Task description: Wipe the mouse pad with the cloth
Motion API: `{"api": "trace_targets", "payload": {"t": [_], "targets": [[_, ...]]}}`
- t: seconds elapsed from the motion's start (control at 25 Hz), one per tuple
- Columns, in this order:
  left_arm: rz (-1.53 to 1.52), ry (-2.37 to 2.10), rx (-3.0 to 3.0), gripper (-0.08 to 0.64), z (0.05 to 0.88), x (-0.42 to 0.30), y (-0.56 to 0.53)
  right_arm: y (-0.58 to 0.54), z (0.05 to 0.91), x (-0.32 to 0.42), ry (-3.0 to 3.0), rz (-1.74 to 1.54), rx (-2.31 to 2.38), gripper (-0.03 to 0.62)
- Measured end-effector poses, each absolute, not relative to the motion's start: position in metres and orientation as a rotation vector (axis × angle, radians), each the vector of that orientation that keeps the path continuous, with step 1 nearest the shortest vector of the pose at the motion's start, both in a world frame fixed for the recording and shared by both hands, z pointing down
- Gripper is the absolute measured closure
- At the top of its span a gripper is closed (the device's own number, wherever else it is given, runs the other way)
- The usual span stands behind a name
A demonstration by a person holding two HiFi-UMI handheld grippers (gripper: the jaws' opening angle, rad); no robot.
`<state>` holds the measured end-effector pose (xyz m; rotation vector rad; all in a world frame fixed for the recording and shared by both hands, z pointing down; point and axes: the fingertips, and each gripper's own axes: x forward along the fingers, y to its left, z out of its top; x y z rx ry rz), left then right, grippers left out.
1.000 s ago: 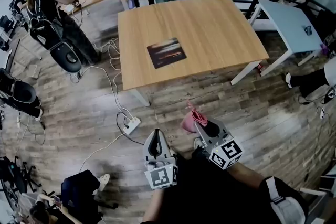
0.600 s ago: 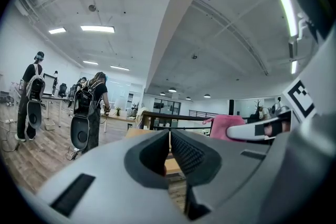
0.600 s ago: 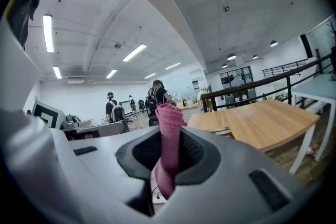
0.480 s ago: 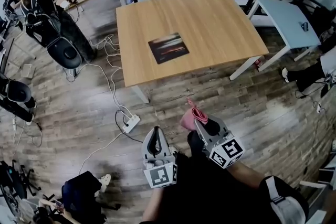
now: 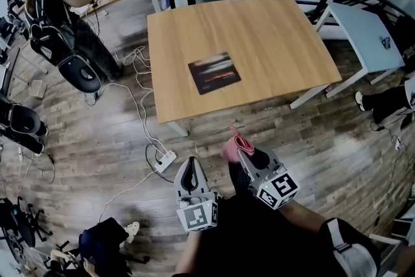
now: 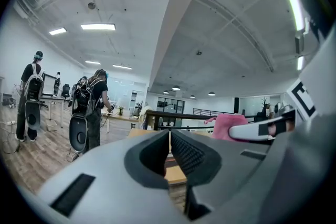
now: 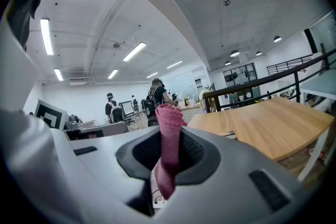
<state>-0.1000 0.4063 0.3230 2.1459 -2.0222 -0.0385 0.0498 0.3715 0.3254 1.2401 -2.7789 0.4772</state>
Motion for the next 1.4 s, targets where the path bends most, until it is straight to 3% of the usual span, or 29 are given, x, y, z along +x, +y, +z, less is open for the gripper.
{"api": "trace_targets", "payload": {"t": [0.68,1.4], "targets": [[0.029,-2.141,1.979,0.532,0.325,-0.079,0.235,0.185,0.327,0.072,-2.831,0.517,1.06,0.526],[0.101,-2.181,1.793,0.532,0.379,-0.099,0.159,0.086,0.362,0.054,-2.822,0.591,0.907,0.526]]}}
